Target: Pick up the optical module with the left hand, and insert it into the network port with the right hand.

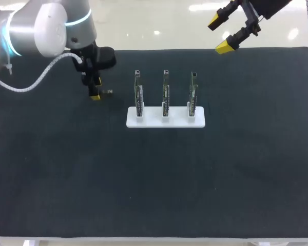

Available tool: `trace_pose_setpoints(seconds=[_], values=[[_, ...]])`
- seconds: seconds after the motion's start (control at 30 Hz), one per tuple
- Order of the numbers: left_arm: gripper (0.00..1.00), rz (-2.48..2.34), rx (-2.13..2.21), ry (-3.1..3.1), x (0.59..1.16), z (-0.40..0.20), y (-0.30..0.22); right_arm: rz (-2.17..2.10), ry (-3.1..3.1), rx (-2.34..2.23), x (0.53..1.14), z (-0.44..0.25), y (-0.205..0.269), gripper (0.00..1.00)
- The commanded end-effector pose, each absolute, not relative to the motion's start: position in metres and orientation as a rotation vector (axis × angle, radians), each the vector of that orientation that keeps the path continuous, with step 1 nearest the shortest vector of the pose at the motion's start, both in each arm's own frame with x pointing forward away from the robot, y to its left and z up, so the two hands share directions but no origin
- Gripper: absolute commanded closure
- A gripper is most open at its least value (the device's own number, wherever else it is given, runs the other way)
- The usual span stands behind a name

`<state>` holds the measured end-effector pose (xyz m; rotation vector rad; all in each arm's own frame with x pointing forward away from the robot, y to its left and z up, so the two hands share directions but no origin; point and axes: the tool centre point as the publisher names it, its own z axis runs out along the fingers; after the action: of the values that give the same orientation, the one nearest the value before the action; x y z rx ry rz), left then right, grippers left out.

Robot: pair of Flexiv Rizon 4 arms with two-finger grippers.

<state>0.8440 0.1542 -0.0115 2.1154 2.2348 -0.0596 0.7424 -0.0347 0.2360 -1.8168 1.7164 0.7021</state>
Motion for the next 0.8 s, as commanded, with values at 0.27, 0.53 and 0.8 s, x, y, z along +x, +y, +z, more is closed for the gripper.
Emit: trace_pose_setpoints(seconds=[0.27, 0.53, 0.8], values=[[0.48, -0.052, 2.104, 2.232, 0.8412, -0.0121, 0.1557, 0.701, 1.715, -1.816, 0.7418, 0.2358, -0.0346, 0.00], [0.50, -0.040, 2.096, 2.241, 0.8450, -0.0163, 0.1548, 0.701, 1.715, -1.816, 0.7418, 0.2358, -0.0346, 0.00], [1.00, -0.040, 2.096, 2.237, 0.8459, -0.0166, 0.1539, 0.701, 1.715, -1.816, 0.7418, 0.2358, -0.0346, 0.00]])
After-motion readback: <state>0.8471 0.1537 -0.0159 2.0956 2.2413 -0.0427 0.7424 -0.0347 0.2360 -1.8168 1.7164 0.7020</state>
